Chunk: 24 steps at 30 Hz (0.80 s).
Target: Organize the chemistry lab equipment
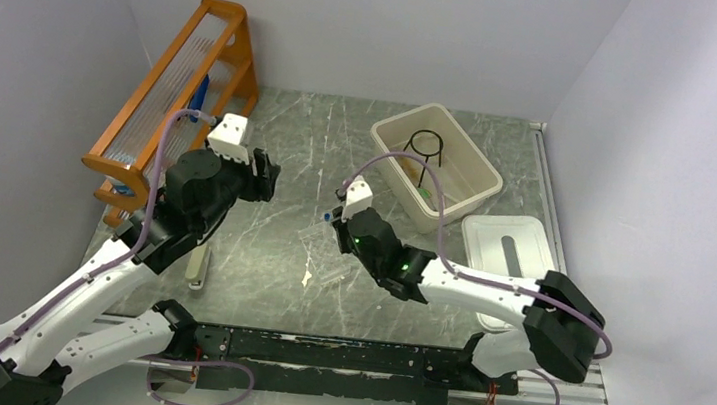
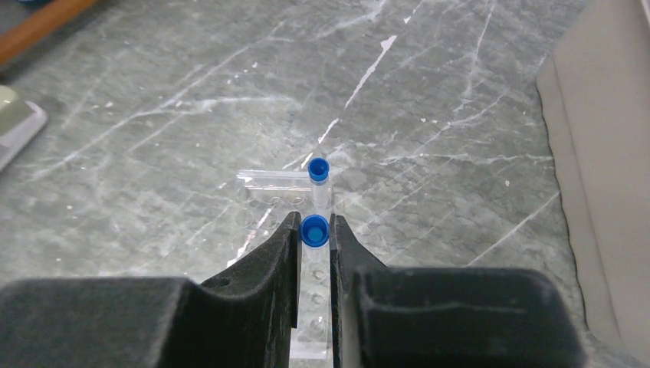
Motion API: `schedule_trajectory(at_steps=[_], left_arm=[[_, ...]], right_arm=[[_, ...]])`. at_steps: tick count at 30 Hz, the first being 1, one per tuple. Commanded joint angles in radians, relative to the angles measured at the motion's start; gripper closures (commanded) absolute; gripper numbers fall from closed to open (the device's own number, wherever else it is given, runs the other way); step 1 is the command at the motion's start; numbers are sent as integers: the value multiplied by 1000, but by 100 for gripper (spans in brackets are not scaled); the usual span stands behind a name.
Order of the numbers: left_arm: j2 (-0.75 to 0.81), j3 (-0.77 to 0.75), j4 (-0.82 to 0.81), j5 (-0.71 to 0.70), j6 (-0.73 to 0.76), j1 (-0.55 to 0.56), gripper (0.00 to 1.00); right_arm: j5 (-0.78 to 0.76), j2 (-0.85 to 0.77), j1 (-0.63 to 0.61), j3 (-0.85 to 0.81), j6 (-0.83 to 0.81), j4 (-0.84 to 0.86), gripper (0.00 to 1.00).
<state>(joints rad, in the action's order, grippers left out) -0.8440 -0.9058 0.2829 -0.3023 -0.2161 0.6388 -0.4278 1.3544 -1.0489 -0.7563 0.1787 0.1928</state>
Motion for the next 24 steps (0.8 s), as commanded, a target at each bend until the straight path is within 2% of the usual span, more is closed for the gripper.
schedule_trajectory(at_steps=[1, 10, 24], left_arm=[[16, 10, 0, -48, -17, 6, 35], [-26, -1, 27, -41, -26, 5, 36], [-28, 8, 18, -43, -28, 5, 36]], right_arm=[[-75, 55, -9, 35, -29, 177, 93], [-30, 124, -8, 100, -27, 351, 94], [-71, 218, -9, 122, -76, 454, 94]])
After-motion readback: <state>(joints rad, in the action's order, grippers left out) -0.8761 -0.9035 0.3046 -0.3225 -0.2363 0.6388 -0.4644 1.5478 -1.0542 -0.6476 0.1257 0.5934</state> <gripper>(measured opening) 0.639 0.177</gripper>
